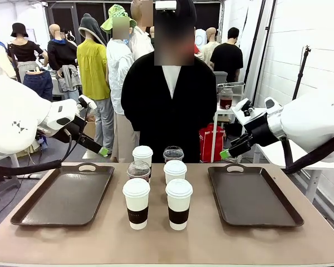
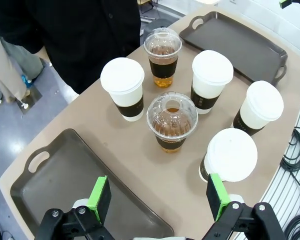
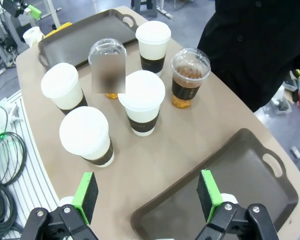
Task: Distribute the coffee onto the tray.
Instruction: Pick up one iced Americano and place it on the right Handle tray.
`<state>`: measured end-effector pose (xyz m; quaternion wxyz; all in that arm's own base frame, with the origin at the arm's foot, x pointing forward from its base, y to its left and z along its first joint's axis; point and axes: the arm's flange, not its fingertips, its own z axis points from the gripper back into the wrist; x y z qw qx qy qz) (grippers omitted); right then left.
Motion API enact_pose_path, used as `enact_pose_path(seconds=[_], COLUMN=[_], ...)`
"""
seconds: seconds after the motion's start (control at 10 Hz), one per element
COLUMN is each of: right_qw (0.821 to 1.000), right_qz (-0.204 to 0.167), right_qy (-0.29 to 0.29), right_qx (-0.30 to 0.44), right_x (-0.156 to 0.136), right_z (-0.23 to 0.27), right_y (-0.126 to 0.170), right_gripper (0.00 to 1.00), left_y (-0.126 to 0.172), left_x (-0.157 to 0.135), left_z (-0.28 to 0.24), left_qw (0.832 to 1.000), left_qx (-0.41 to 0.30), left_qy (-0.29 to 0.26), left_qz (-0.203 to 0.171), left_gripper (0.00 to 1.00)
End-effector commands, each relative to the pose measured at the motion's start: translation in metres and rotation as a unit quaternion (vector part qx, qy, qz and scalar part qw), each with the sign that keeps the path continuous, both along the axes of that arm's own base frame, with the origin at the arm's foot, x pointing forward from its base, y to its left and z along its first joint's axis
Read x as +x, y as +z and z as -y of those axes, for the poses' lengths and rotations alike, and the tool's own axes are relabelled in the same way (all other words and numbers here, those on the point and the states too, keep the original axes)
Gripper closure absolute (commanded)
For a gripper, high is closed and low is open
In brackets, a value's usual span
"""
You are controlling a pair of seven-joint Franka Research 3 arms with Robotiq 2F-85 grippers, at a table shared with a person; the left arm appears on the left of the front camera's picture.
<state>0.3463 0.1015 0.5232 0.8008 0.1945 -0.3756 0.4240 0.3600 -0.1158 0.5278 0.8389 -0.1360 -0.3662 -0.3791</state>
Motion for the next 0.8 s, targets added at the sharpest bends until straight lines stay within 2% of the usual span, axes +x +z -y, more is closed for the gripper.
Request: enact_pose_path(seconds=[0.0, 0.7], right_qw=[1.0, 1.0], right_qz=[-0.002, -0.002], right_qy=[0.003, 0.003], right_qx=[0.004, 0.004], right_x=[0.0004, 0.0004], right_z=[-0.0008, -0.0008], right_y=[-0.001, -0.001], right_gripper=[0.0, 0.0], left_y=[-0.0016, -0.0016], left_x=[-0.0002, -0.0002], left_z=[-0.0004, -0.0004], left_qw=[1.0, 1.0], left_qx=[-0.001, -0.001], left_qy=[-0.002, -0.002], left_qz=[-0.006, -0.006], left_gripper=[0.0, 0.0])
